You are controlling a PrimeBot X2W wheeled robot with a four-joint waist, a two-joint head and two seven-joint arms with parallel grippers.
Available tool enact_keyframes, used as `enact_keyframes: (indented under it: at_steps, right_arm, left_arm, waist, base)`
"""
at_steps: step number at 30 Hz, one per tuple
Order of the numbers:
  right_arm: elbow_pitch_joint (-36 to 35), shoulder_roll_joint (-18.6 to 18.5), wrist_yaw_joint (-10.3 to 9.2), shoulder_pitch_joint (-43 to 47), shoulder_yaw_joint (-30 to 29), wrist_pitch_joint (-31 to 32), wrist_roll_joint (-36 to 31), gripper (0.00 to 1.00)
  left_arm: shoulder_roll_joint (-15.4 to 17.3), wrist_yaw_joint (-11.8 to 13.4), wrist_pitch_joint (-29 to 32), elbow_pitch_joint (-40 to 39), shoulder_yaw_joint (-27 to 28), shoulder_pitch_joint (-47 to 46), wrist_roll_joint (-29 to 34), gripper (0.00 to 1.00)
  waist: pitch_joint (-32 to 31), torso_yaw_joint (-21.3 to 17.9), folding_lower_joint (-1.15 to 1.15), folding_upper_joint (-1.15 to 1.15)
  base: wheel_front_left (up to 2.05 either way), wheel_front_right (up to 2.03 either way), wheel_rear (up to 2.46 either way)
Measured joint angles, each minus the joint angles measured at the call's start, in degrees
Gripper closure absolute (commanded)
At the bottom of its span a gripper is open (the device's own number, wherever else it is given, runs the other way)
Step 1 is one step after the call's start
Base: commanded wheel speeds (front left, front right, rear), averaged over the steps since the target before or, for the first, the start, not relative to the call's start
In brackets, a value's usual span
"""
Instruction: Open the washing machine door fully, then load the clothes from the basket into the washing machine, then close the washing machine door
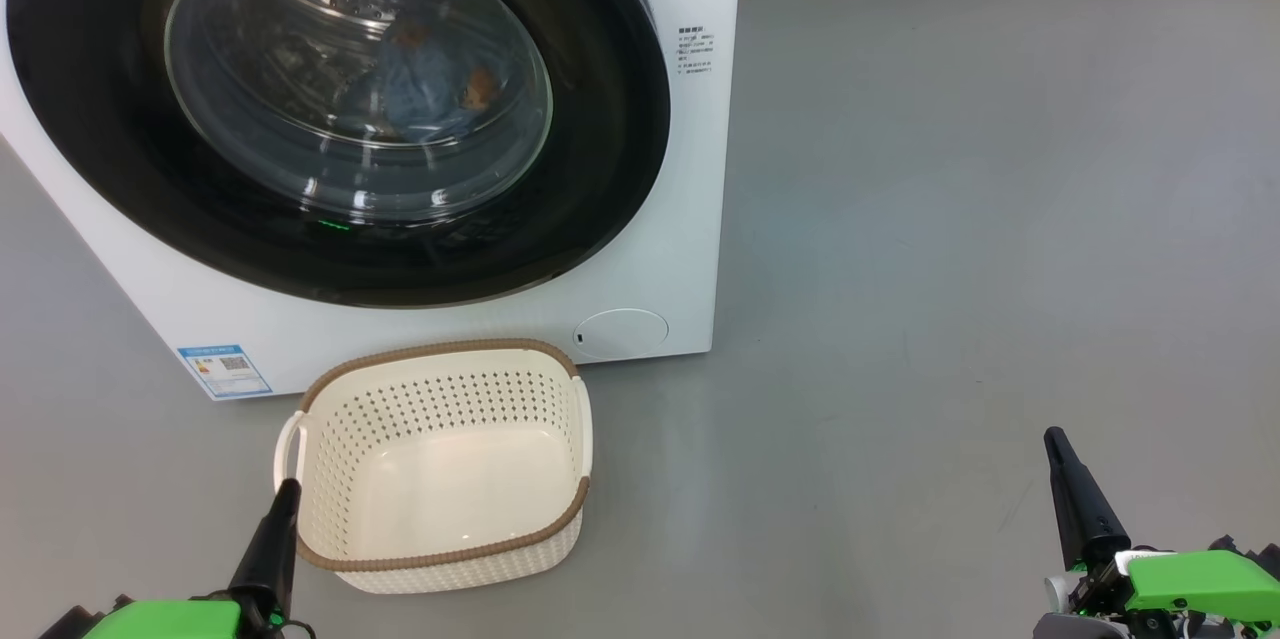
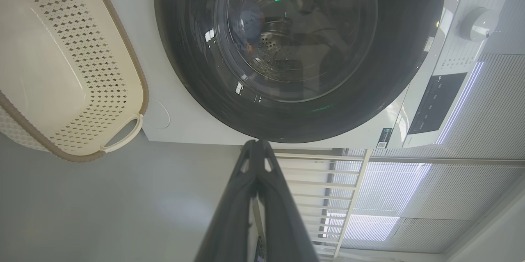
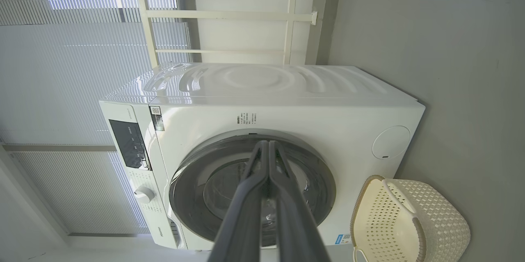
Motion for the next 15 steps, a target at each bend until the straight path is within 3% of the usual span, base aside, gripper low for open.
enact_keyframes:
  at_steps: [15]
  right_arm:
    - [0.0,0.1,0.0,0.0,-0.2,0.2,0.0,1.0]
  left_arm:
    - [0.0,0.0,0.0,0.0,0.3,0.0,0.0,1.0]
  waist:
    - [0.0,0.0,0.0,0.0]
  base:
    - [0.0,0.0,0.0]
